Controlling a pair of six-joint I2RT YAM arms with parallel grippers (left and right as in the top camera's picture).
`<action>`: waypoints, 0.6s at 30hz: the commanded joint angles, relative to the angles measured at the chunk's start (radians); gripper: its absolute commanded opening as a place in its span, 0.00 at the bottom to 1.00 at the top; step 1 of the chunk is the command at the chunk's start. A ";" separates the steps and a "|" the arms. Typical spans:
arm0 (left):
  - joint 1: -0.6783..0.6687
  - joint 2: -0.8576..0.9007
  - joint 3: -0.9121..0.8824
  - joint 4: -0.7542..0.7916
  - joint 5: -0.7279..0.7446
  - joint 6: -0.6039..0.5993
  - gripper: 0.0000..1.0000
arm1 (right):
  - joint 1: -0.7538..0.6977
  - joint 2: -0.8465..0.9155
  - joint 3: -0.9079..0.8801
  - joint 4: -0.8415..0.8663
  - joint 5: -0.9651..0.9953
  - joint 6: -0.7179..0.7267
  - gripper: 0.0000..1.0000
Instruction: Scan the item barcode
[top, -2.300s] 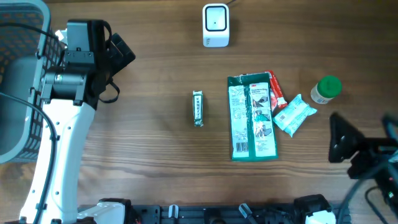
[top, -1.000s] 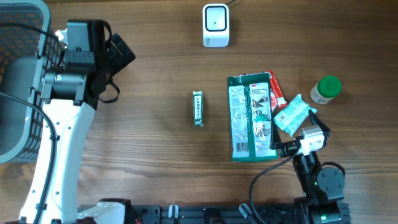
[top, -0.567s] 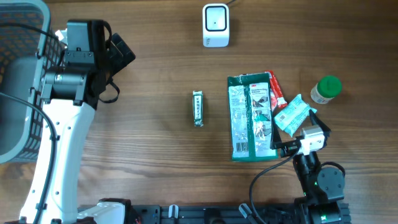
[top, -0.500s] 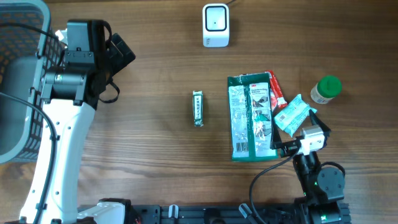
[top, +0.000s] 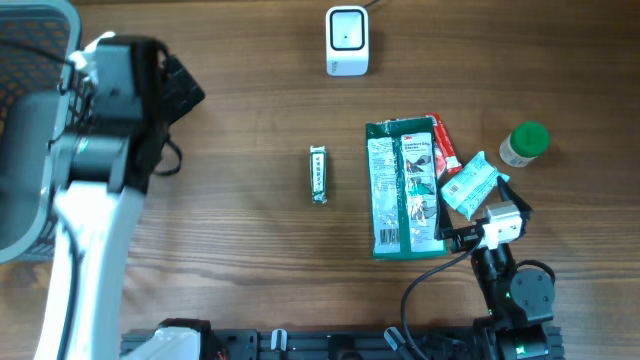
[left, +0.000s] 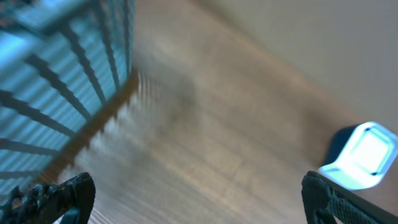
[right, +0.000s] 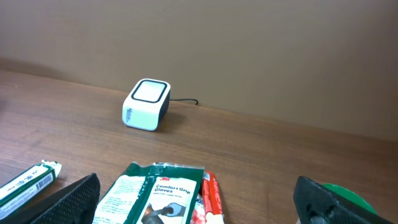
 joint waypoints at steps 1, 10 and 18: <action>0.027 -0.275 0.003 -0.002 -0.042 0.023 1.00 | -0.005 -0.007 -0.001 0.004 0.016 0.019 1.00; 0.049 -0.727 0.001 -0.165 -0.030 0.016 1.00 | -0.005 -0.007 -0.001 0.004 0.016 0.019 1.00; 0.056 -1.059 -0.135 -0.277 0.005 0.014 1.00 | -0.005 -0.007 -0.001 0.004 0.016 0.019 1.00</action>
